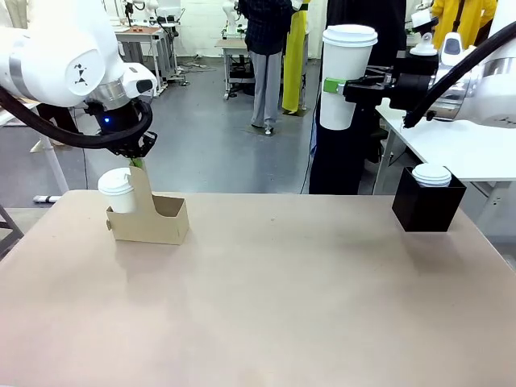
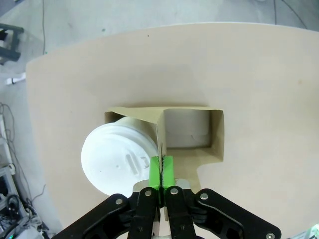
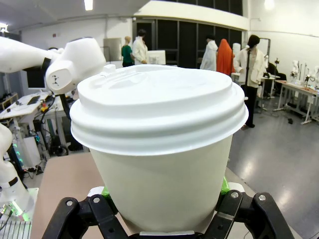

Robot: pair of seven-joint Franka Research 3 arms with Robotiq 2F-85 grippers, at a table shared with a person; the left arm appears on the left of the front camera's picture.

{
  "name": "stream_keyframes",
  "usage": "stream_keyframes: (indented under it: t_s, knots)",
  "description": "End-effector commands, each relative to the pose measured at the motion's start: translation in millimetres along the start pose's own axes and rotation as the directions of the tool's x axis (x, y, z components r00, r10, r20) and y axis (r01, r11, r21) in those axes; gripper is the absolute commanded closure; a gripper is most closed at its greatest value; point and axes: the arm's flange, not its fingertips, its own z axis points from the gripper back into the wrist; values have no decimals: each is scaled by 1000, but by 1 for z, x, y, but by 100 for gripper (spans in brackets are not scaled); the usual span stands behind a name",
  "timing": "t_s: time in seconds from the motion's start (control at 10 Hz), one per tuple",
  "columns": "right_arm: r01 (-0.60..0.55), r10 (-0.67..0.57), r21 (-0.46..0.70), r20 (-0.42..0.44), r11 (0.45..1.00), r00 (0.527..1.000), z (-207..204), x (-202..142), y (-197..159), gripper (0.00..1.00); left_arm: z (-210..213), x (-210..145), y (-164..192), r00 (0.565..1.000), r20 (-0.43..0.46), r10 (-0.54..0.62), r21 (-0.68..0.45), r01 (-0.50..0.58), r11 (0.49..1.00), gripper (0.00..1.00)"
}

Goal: Pour a drink into a cup and package it in a carrier.
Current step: Position the Cup Carrier in the center of the table.

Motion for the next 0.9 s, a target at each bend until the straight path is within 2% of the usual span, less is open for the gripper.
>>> stream_keyframes:
  t_s: [0.0, 0.2, 0.3, 0.4, 0.6, 0.8]
  knots:
    - [-13, 13, -5, 20, 1000, 1000, -1, 3, 1, 19, 0, -1, 0, 1000, 1, -9, 0, 9, 1000, 100]
    - [-13, 13, -5, 20, 1000, 1000, -1, 3, 1, 19, 0, -1, 0, 1000, 1, -9, 0, 9, 1000, 100]
    - [-13, 13, -5, 20, 1000, 1000, -1, 3, 1, 19, 0, 0, -1, 1000, 0, -2, -1, 2, 1000, 96]
    - [-13, 13, -5, 20, 1000, 1000, -1, 3, 1, 19, 10, -5, -1, 999, 43, 19, -52, -17, 999, 98]
    - [-13, 13, -5, 20, 1000, 1000, -1, 3, 1, 19, 47, -15, -15, 994, 94, 47, -54, -42, 998, 98]
    - [-13, 13, -5, 20, 1000, 1000, -1, 3, 1, 19, 83, -32, -50, 992, 125, 18, -56, -11, 998, 98]
